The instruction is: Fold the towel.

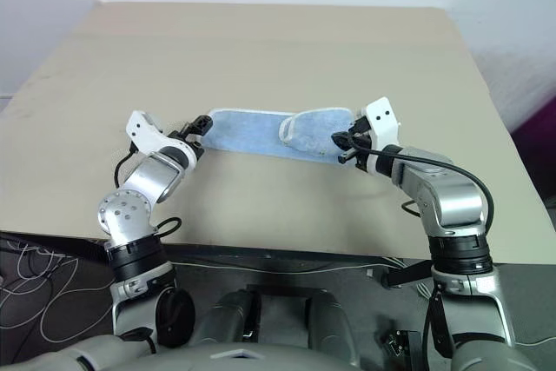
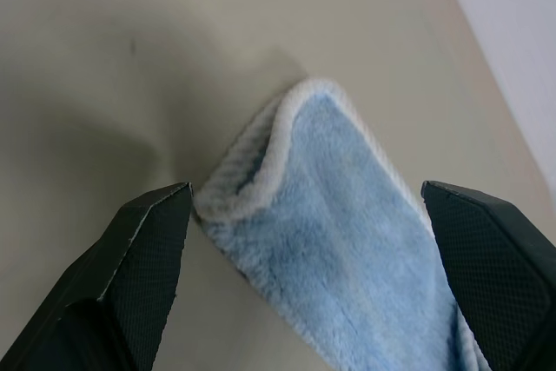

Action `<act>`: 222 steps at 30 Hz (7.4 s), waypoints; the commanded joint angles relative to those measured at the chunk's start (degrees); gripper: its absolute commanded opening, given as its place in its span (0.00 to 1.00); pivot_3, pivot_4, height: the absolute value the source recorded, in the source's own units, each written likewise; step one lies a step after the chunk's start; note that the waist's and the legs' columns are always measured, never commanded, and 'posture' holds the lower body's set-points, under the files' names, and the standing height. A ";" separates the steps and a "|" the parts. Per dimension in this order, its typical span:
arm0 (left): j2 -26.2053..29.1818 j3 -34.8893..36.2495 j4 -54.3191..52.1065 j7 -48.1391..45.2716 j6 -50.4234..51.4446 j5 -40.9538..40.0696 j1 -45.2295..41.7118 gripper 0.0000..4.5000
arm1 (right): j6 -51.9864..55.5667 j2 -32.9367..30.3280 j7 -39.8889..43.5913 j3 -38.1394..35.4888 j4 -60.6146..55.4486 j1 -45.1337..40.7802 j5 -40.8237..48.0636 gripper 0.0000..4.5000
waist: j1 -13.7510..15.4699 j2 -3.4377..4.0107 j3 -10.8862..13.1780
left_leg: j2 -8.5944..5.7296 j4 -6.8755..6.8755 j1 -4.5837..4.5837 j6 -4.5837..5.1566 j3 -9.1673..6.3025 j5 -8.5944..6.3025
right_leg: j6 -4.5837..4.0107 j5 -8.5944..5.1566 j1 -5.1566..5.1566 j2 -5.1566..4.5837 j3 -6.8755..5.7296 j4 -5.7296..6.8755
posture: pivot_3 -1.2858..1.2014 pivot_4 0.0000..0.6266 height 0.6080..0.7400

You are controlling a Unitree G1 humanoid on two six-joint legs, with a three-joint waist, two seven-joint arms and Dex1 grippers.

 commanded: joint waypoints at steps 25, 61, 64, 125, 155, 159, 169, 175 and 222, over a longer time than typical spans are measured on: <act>0.09 3.99 11.59 5.11 -2.21 -8.84 -6.42 0.21 | -0.93 -0.23 -1.37 -1.50 -2.29 -1.10 0.14 0.00 | -0.03 -0.03 0.01 | -0.03 -0.01 0.00 -0.11 -0.01 0.11 | 0.02 0.01 0.02 -0.01 -0.03 -0.01 | 0.52 0.24 1.00; 8.51 -50.36 28.87 -59.12 -15.10 34.09 -21.32 0.00 | 0.76 -2.39 -8.44 -11.73 -11.13 9.90 1.92 0.00 | -0.05 -0.05 0.04 | -0.05 -0.24 -0.01 0.06 0.02 0.14 | 0.00 0.02 -0.07 -0.03 0.03 -0.02 | 0.52 0.24 1.00; 6.71 -46.24 29.37 -59.58 -14.00 32.34 -20.95 0.15 | 0.73 -2.59 -8.74 -11.58 -11.00 9.83 2.22 0.00 | -0.03 -0.05 0.04 | -0.05 -0.24 -0.01 0.12 0.02 0.11 | 0.00 0.02 -0.07 -0.04 0.02 -0.02 | 0.52 0.24 1.00; 21.09 -20.89 9.86 -58.34 -25.36 33.39 0.59 0.00 | 19.54 10.42 -16.15 -21.45 -0.69 -4.89 13.96 0.87 | -0.12 0.00 -0.05 | -0.02 -0.10 -0.25 0.06 0.00 0.17 | -0.11 0.09 -0.44 -0.08 0.03 0.29 | 0.52 0.24 1.00; 21.15 -24.59 1.89 -62.49 -22.07 28.91 4.73 0.00 | 22.04 22.01 -23.74 -24.35 7.91 -7.85 19.73 0.51 | -1.85 0.03 -0.06 | 0.03 -0.18 -0.21 0.05 0.02 0.20 | -0.12 0.10 -0.47 -0.04 0.04 0.34 | 0.52 0.24 1.00; 21.01 -24.68 1.91 -62.43 -22.29 28.98 4.91 0.00 | 22.01 21.56 -25.67 -27.34 6.59 -7.86 22.07 0.21 | -1.82 0.03 -0.06 | 0.03 -0.19 -0.21 0.05 0.02 0.20 | -0.12 0.10 -0.46 -0.05 0.04 0.34 | 0.52 0.24 1.00; 20.63 -25.49 4.19 -62.78 -23.16 29.80 3.77 0.00 | 19.44 18.86 -37.23 -41.67 0.17 -7.69 30.81 0.01 | -1.66 0.04 -0.06 | 0.01 -0.19 -0.21 0.06 0.02 0.21 | -0.12 0.10 -0.44 -0.06 0.04 0.33 | 0.52 0.24 1.00; 19.74 -27.17 6.77 -63.24 -23.99 30.52 1.99 0.00 | 12.29 18.94 -49.50 -49.00 -2.64 -8.52 34.21 0.01 | -1.78 0.05 -0.07 | 0.01 -0.22 -0.21 0.10 0.04 0.23 | -0.12 0.10 -0.44 -0.07 0.04 0.33 | 0.52 0.24 1.00; 24.07 -24.37 23.23 -53.52 -43.63 43.88 1.25 0.00 | -6.27 -3.09 -30.34 -0.32 -14.51 9.37 9.33 0.99 | -1.33 0.22 -0.17 | -0.02 -0.28 0.05 0.20 0.12 0.32 | -0.11 0.10 -0.11 -0.02 0.07 0.19 | 0.52 0.24 1.00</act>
